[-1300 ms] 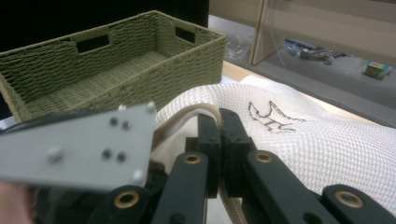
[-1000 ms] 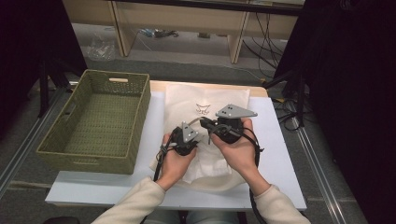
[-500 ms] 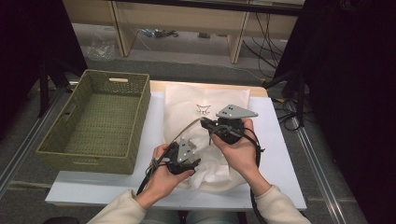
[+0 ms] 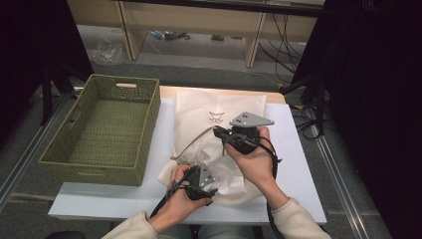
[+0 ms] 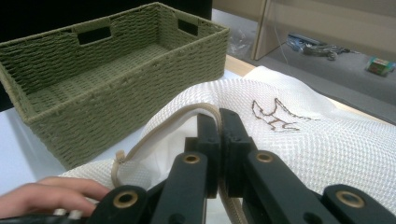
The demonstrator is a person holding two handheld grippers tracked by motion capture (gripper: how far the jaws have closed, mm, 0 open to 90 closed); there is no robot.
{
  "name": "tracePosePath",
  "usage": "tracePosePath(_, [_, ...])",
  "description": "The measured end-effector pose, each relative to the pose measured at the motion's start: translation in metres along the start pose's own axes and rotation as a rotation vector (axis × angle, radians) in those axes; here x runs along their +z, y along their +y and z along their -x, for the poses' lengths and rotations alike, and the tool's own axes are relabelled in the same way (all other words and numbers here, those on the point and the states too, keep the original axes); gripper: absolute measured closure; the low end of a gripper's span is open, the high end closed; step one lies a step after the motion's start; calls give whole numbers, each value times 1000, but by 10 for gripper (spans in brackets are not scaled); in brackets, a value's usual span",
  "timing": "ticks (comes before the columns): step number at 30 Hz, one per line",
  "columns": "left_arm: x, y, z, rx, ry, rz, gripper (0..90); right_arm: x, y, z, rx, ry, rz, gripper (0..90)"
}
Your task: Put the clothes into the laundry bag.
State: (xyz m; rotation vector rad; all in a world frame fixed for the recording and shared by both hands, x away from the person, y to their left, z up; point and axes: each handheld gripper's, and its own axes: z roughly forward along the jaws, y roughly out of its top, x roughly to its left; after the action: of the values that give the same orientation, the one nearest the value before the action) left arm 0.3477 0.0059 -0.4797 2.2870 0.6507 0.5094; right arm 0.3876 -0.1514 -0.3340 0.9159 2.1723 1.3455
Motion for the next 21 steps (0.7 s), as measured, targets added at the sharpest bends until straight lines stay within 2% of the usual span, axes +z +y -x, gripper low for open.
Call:
tracePosePath(1, [3, -1, -1, -15, 1, 1, 258, 0, 0, 0, 1, 1, -2, 889])
tracePosePath(2, [6, -2, -2, -8, -3, -10, 288, 0, 0, 0, 0, 1, -2, 889])
tracePosePath(4, [10, -3, -4, -33, -16, -11, 349, 1, 0, 0, 0, 1, -4, 889])
tracePosePath(5, [11, -3, -4, -31, -21, -18, 372, 1, 0, 0, 0, 4, -1, 889])
tracePosePath(10, [13, -1, -6, -34, -44, -11, 630, 0, 0, -1, 0, 1, -14, 888])
tracePosePath(13, [13, -1, -7, -5, -16, 4, 820, 0, -1, -3, 22, 6, -20, 889])
tracePosePath(14, [14, -1, -5, -35, -8, 29, 835, 1, -1, -2, 17, 8, -19, 888])
tracePosePath(15, [13, 0, -6, -31, -5, 29, 843, 1, -1, -2, 16, 8, -19, 889])
tracePosePath(17, [9, 4, -7, -51, -1, 60, 847, 1, -1, -2, 17, 5, -18, 889])
tracePosePath(18, [10, 7, -6, -120, -2, 123, 848, 2, -1, -2, 5, 3, -9, 889])
tracePosePath(19, [5, 11, -11, -87, -4, 97, 849, 3, -2, -2, 2, -2, -7, 889])
tracePosePath(20, [3, 16, -10, -128, -4, 133, 849, 2, -2, -2, -4, -1, -15, 889])
tracePosePath(21, [1, 20, -12, -134, 3, 139, 850, 3, -2, -3, 8, 5, -21, 889])
